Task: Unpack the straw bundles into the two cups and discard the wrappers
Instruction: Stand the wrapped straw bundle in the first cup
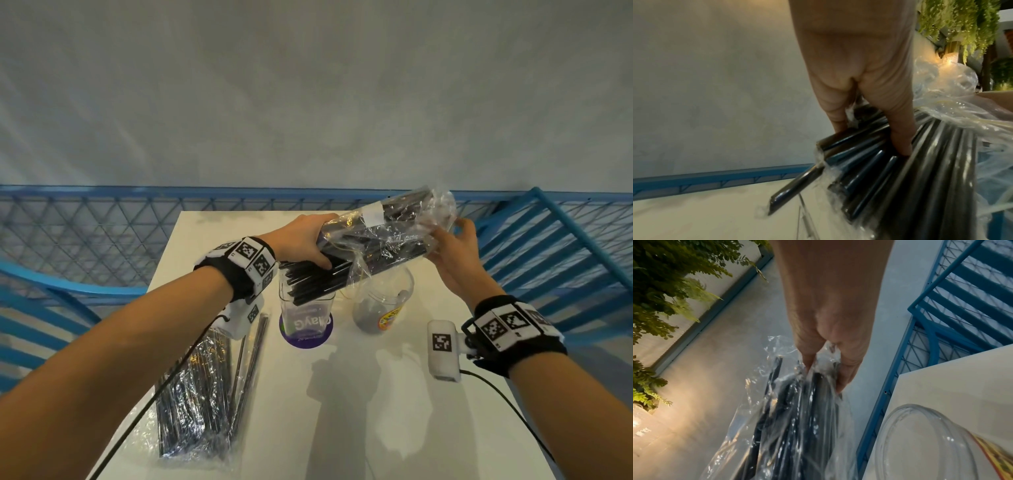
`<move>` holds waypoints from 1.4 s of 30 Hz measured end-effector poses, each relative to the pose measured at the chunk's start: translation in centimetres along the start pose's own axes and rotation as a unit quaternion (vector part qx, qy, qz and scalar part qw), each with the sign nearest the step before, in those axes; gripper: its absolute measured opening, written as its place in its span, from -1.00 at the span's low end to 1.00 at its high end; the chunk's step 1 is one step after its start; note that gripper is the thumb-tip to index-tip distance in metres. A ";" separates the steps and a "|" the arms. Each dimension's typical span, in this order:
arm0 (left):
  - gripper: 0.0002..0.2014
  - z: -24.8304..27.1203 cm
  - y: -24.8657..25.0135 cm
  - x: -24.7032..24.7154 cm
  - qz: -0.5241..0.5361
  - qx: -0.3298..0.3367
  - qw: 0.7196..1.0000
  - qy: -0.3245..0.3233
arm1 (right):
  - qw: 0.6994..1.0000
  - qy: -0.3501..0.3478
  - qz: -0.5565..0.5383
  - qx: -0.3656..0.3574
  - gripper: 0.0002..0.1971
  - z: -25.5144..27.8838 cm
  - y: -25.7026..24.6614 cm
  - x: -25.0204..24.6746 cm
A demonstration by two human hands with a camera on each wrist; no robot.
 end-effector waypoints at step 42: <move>-0.11 -0.4 0.0 -0.3 0.028 0.023 0.999 0.012 | 0.950 -0.174 -0.229 0.120 -0.67 2.6 3.6 10.4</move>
Point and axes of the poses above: each hand's wrist, its own z-axis away from the middle knuckle, its own x-axis out of the palm, y = z × x, the point moved 10 cm from there along -z, towards the middle knuckle, and after that the axes turned 9 degrees about z, right-handed, at the moved point
